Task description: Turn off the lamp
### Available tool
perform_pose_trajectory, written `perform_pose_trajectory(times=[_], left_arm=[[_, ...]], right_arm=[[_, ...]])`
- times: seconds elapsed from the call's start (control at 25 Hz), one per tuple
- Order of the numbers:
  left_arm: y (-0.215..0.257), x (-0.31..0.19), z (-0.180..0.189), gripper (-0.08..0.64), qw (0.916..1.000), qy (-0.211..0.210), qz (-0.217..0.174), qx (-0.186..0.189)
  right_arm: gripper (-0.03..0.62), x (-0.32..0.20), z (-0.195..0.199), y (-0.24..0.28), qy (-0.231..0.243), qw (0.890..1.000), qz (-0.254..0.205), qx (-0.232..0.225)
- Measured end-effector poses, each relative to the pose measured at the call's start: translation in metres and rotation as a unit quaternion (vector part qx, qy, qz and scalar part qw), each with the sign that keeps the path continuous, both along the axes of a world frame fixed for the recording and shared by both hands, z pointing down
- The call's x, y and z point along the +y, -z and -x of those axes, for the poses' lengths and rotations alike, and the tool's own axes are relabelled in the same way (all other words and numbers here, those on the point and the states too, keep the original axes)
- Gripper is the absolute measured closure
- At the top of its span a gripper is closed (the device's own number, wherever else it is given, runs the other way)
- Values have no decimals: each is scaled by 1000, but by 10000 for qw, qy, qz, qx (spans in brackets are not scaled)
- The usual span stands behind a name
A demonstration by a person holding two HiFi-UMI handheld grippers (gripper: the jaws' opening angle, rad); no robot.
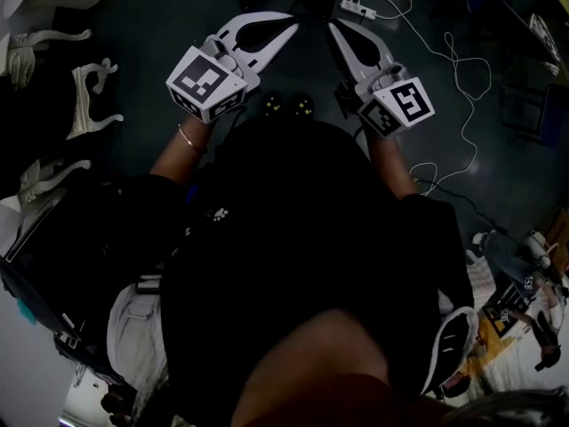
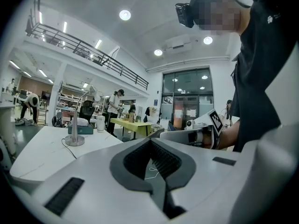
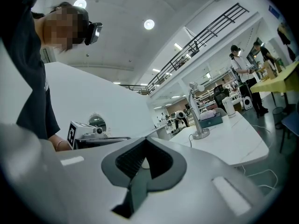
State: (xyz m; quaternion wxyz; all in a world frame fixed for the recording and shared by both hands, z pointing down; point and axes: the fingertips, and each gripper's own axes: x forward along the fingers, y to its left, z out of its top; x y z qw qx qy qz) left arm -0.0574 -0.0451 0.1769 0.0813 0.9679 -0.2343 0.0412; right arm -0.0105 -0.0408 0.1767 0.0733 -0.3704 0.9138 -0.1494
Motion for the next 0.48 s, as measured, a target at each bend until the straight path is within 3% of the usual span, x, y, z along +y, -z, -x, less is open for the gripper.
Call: perform_pose_trajectory(times=[0.48], left_arm=[[2, 1, 0, 554, 10000, -34, -13, 76]], right_arm=[[592, 0, 2, 2, -3, 10000, -15, -20]])
